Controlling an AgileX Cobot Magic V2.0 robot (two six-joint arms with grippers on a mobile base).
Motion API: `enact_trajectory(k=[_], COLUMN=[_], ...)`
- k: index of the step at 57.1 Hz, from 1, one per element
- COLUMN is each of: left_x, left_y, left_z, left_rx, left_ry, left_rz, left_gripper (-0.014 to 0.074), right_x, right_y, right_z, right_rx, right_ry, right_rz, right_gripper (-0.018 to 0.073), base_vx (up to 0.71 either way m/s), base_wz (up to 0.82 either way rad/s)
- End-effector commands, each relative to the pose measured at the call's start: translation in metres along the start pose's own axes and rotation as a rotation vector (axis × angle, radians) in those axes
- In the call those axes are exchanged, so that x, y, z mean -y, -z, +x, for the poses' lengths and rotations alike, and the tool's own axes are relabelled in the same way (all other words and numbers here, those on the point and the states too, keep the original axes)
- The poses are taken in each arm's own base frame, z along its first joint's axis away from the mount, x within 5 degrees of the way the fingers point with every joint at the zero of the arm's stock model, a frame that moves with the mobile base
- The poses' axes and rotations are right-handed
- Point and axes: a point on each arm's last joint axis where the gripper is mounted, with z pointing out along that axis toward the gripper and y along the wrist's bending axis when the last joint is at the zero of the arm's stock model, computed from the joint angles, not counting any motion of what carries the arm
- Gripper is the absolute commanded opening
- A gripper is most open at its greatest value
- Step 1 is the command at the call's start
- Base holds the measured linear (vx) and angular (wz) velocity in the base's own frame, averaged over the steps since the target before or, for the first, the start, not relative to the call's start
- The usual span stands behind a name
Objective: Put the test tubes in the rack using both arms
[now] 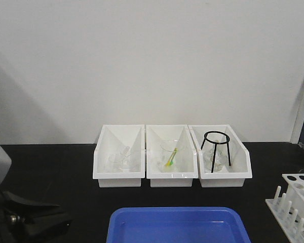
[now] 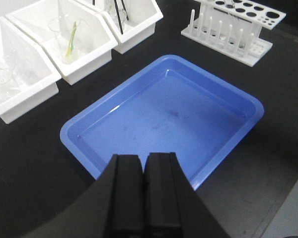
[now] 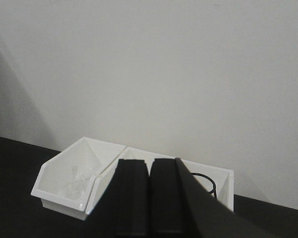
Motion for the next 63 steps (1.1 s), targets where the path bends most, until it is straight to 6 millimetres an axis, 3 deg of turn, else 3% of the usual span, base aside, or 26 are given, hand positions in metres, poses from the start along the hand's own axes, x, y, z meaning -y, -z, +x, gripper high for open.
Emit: enact_trajectory(k=[1, 10, 18, 24, 30, 50, 55, 63], left_x=[0.000, 0.000, -0.009, -0.017, -0.024, -0.036, -0.036, -0.033], left_y=[0.010, 0.010, 0.015, 0.021, 0.028, 0.020, 0.018, 0.023], left_z=[-0.017, -0.017, -0.022, -0.013, 0.021, 0.200, 0.223, 0.230], left_rx=[0.110, 0.110, 0.198, 0.317, 0.391, 0.523, 0.521, 0.476], left_ry=[0.007, -0.005, -0.186, -0.267, -0.194, 0.086, 0.127, 0.087], left_rz=[-0.007, -0.012, -0.130, -0.221, -0.273, -0.541, -0.591, -0.641], left_gripper=[-0.0020, -0.0020, -0.0020, -0.0020, -0.0020, -0.0020, -0.0020, -0.0020], right_x=[-0.001, -0.001, -0.001, -0.001, -0.001, -0.001, -0.001, -0.001], right_y=[0.004, 0.004, 0.004, 0.004, 0.004, 0.004, 0.004, 0.004], right_z=[-0.014, -0.014, -0.014, -0.014, -0.014, -0.014, -0.014, -0.014], right_rx=[0.061, 0.061, 0.061, 0.061, 0.061, 0.060, 0.060, 0.060], right_ry=[-0.008, -0.008, -0.008, -0.008, -0.008, -0.008, -0.008, -0.008], right_rz=[0.009, 0.009, 0.009, 0.009, 0.009, 0.009, 0.009, 0.009], right_gripper=[-0.0011, -0.0011, -0.0011, -0.0011, -0.0011, -0.0008, -0.0008, -0.0008], base_vx=[0.00, 0.00, 0.00, 0.00, 0.00, 0.00, 0.00, 0.00], base_wz=[0.00, 0.00, 0.00, 0.01, 0.00, 0.00, 0.00, 0.00])
